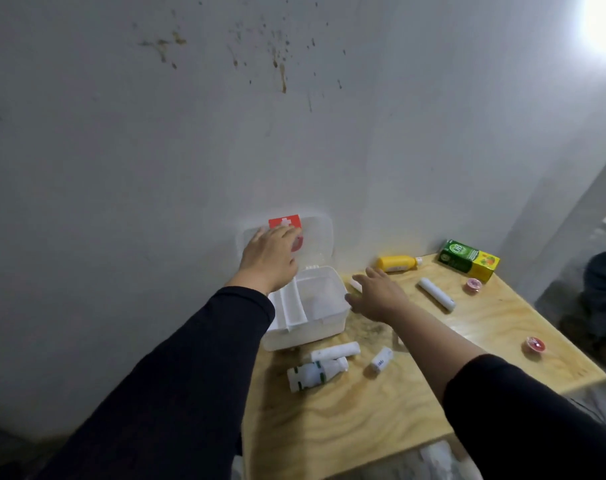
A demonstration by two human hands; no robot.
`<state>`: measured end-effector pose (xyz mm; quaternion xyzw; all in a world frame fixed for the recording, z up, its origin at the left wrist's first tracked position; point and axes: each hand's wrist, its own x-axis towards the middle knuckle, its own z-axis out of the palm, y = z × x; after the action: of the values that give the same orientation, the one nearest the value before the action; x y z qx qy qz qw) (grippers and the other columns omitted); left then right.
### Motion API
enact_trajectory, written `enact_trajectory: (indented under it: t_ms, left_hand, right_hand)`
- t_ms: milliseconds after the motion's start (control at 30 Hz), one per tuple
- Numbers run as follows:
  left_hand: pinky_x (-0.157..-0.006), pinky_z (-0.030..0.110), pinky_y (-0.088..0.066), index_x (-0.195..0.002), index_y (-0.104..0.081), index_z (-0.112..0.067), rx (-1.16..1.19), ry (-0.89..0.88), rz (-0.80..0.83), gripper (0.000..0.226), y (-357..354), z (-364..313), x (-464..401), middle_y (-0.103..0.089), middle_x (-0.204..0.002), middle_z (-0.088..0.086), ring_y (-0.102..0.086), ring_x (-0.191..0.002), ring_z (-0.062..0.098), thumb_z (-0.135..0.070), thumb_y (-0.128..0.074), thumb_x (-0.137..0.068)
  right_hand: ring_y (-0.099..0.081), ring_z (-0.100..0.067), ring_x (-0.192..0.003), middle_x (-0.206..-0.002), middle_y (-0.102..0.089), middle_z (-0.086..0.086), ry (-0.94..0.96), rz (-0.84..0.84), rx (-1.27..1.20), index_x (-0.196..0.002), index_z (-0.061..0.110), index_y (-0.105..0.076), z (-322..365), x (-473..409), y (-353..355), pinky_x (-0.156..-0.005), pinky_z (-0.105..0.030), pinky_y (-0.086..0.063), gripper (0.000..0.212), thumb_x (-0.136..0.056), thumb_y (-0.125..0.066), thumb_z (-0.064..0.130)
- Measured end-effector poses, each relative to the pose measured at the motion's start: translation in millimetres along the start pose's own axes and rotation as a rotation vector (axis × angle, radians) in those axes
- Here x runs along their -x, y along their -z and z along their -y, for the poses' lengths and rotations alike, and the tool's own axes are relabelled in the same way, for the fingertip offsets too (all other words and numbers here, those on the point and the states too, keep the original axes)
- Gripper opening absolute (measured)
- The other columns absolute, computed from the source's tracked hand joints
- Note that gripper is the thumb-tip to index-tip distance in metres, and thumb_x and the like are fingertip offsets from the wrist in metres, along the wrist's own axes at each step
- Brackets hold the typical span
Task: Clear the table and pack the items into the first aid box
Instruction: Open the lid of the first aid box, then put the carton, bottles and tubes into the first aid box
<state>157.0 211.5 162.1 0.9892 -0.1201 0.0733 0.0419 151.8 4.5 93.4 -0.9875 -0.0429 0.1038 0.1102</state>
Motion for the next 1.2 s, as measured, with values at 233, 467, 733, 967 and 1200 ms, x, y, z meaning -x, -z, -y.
enact_trajectory:
  t_ms: [233, 467, 733, 967, 1200]
  left_hand:
    - [-0.105, 0.039, -0.041, -0.144, -0.041, -0.025, 0.103, -0.178, 0.252, 0.054, -14.4, -66.4, 21.7, -0.045, -0.149, -0.003, -0.044, -0.135, 0.021, -0.032, -0.052, -0.092]
    - [-0.100, 0.037, -0.046, -0.139, -0.049, -0.024, 0.200, -0.240, 0.422, 0.053, -39.3, -134.6, 15.1, -0.054, -0.142, 0.000, -0.052, -0.127, 0.023, -0.042, -0.054, -0.089]
    - [-0.106, 0.036, -0.042, -0.140, -0.049, -0.023, 0.310, -0.181, 0.510, 0.053, -76.3, -216.5, -45.8, -0.049, -0.146, -0.002, -0.050, -0.130, 0.020, -0.042, -0.054, -0.091]
    - [-0.106, 0.039, -0.041, -0.136, -0.053, -0.027, 0.302, -0.101, 0.482, 0.052, -110.3, -245.7, -103.8, -0.049, -0.146, -0.003, -0.047, -0.133, 0.021, -0.048, -0.053, -0.089]
    - [-0.108, 0.040, -0.041, -0.139, -0.051, -0.024, 0.351, -0.027, 0.537, 0.053, -141.0, -278.2, -164.8, -0.052, -0.145, -0.002, -0.047, -0.133, 0.019, -0.043, -0.054, -0.090]
  right_hand:
    - [-0.043, -0.027, -0.131, -0.142, -0.048, -0.008, -0.138, -0.014, 0.008, -0.138, 0.021, -0.045, -36.7, 58.9, 15.4, -0.105, -0.040, -0.040, 0.053, -0.092, -0.048, 0.047]
    - [-0.053, -0.031, -0.121, -0.137, -0.055, -0.012, -0.260, -0.040, -0.077, -0.136, 0.018, -0.050, -95.6, 94.8, 26.2, -0.097, -0.036, -0.044, 0.046, -0.093, -0.053, 0.034]
    - [-0.043, -0.023, -0.134, -0.146, -0.047, -0.005, -0.243, -0.047, -0.179, -0.133, 0.013, -0.052, -203.4, 59.4, 48.8, -0.107, -0.032, -0.035, 0.044, -0.092, -0.058, 0.028]
    - [-0.051, -0.026, -0.126, -0.136, -0.056, -0.010, -0.211, -0.066, -0.246, -0.131, 0.012, -0.054, -269.6, 7.1, 55.7, -0.103, -0.035, -0.042, 0.046, -0.088, -0.062, 0.026]
    - [-0.047, -0.029, -0.128, -0.137, -0.051, -0.015, -0.265, -0.103, -0.293, -0.133, 0.013, -0.051, -344.3, -67.8, 55.9, -0.104, -0.032, -0.037, 0.053, -0.084, -0.067, 0.020]
